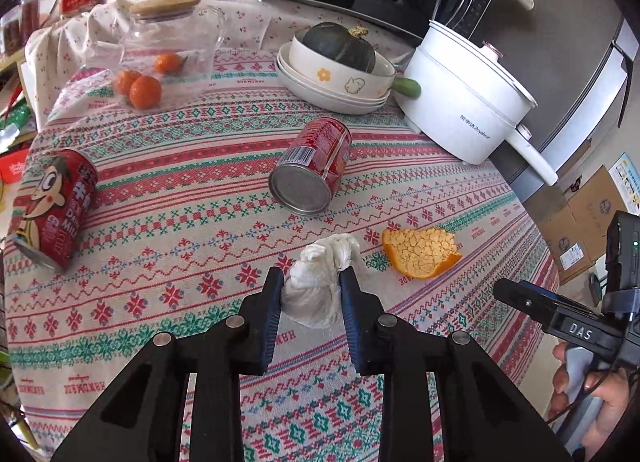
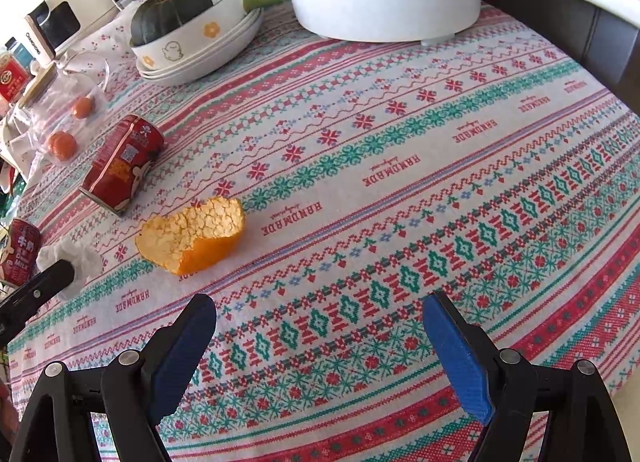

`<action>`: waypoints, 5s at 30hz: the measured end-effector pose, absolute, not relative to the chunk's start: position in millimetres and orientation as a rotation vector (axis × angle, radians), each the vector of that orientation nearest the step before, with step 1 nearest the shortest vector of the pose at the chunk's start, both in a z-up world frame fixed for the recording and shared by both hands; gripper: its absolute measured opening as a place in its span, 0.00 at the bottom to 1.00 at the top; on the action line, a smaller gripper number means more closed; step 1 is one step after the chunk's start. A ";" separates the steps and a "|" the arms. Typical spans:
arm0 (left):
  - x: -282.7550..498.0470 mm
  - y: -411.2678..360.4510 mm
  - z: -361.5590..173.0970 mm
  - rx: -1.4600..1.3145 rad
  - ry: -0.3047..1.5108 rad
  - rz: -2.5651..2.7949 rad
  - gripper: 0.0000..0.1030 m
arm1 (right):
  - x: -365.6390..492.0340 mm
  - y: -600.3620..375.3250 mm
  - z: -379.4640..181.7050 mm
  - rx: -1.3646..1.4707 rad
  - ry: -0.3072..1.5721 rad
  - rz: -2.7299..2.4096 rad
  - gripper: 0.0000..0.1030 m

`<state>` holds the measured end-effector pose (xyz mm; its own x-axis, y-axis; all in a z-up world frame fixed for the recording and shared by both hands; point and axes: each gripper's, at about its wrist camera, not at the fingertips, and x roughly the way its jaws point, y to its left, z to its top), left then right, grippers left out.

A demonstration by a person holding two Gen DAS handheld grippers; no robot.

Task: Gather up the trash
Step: 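Grasp the white tissue with the left tool while the right tool grasps the orange peel, then carry the tissue and orange peel over the white bin and release both, then move both open tools back over the table toward the red cans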

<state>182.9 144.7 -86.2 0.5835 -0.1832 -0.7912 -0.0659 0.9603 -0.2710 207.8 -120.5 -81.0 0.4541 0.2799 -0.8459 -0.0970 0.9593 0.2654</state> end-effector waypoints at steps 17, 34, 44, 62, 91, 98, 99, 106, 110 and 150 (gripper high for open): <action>144.8 158.9 -75.4 -0.249 0.948 -0.067 0.29 | 221.7 -54.4 -102.7 0.198 0.984 0.329 0.66; 138.2 141.5 -73.4 -0.221 0.951 -0.103 0.29 | 210.1 -61.7 -84.9 0.135 0.955 0.374 0.07; 120.2 102.3 -68.4 -0.192 0.953 -0.182 0.29 | 191.6 -124.7 -58.2 0.156 0.960 0.297 0.07; 117.0 11.3 -62.0 -0.139 0.949 -0.341 0.29 | 140.7 -240.0 -23.7 0.172 0.935 0.191 0.07; 93.5 -215.5 -113.0 0.143 1.007 -0.724 0.29 | 49.1 -420.2 -85.8 0.291 1.083 -0.011 0.45; 92.1 -234.8 -126.2 0.187 1.012 -0.743 0.30 | 42.4 -433.7 -83.5 0.270 1.076 -0.053 0.60; 92.2 -236.2 -127.6 0.192 1.012 -0.745 0.30 | 41.8 -434.5 -82.8 0.264 1.075 -0.056 0.61; 94.7 -239.5 -135.7 0.279 1.018 -0.674 0.83 | 42.5 -437.3 -81.9 0.254 1.070 -0.073 0.66; 100.6 -230.2 -130.9 0.268 1.017 -0.654 0.84 | 42.7 -435.3 -80.7 0.246 1.068 -0.078 0.67; 102.6 32.2 -61.5 0.054 0.934 -0.211 0.89 | 107.2 -238.3 -34.5 0.032 0.976 0.189 0.84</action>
<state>102.6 32.2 -61.5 0.5754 -0.1569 -0.8027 0.2039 0.9780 -0.0451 107.2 -238.3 -34.5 0.5452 0.1734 -0.8202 -0.1449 0.9831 0.1115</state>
